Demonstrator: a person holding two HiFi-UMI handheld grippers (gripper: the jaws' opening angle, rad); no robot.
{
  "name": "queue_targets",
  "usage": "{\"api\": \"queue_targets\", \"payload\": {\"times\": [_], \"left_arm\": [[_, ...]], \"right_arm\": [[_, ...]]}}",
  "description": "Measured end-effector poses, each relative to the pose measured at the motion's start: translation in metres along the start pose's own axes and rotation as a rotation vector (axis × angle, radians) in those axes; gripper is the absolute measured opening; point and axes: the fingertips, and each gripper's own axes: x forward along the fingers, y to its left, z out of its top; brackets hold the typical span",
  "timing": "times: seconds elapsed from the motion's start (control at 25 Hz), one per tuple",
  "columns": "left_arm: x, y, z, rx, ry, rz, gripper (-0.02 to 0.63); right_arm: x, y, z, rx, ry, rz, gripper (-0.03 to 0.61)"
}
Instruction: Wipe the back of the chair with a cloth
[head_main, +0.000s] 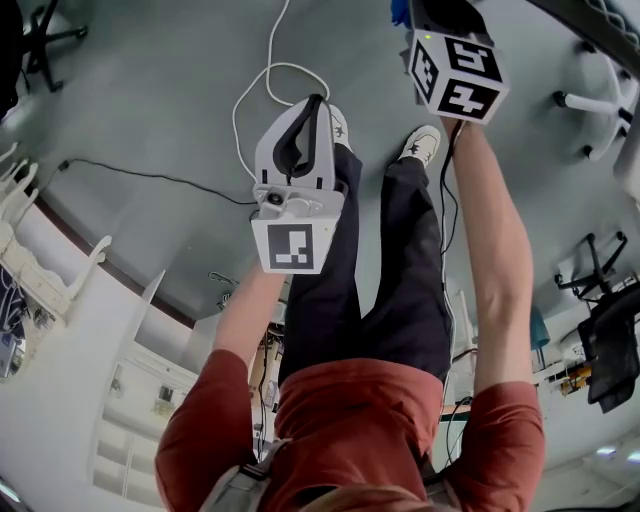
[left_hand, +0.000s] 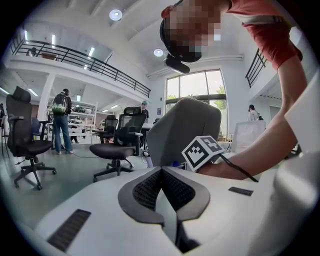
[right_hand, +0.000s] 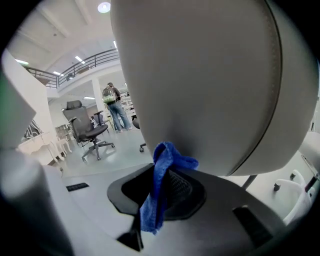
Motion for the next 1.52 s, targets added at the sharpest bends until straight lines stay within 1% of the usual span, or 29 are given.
{"api": "queue_targets", "payload": {"times": [0.12,0.24,0.4,0.64,0.8,1.0,1.08,1.2,1.36,1.52], "left_arm": [[0.007,-0.022,0.004,0.008,0.0,-0.032,0.014],[0.017,-0.047,0.009,0.014,-0.002,-0.07,0.014],[0.033,-0.084,0.018,0.02,-0.011,-0.117,0.014],[0.052,-0.142,0.035,0.03,-0.029,-0.18,0.014],[0.061,-0.171,0.039,0.03,-0.029,-0.207,0.014],[0.063,-0.191,0.04,0.03,-0.018,-0.217,0.014],[0.062,-0.194,0.042,0.029,-0.02,-0.218,0.014],[0.058,-0.194,0.042,0.031,-0.015,-0.222,0.014],[0.052,-0.189,0.04,0.035,-0.009,-0.215,0.014],[0.046,-0.175,0.042,0.029,-0.014,-0.201,0.014]], "right_arm": [[-0.027,-0.012,0.006,0.007,-0.032,-0.003,0.058],[-0.059,-0.036,0.011,0.03,-0.067,-0.031,0.058],[-0.102,-0.079,0.015,0.06,-0.108,-0.094,0.058],[-0.158,-0.146,0.022,0.058,-0.149,-0.188,0.058],[-0.172,-0.185,0.027,0.037,-0.159,-0.222,0.058],[-0.164,-0.225,0.04,-0.004,-0.158,-0.257,0.058],[-0.159,-0.232,0.047,-0.012,-0.155,-0.258,0.058],[-0.157,-0.232,0.057,-0.02,-0.143,-0.263,0.058],[-0.158,-0.231,0.052,-0.005,-0.134,-0.266,0.058],[-0.155,-0.216,0.057,-0.009,-0.14,-0.258,0.058]]}}
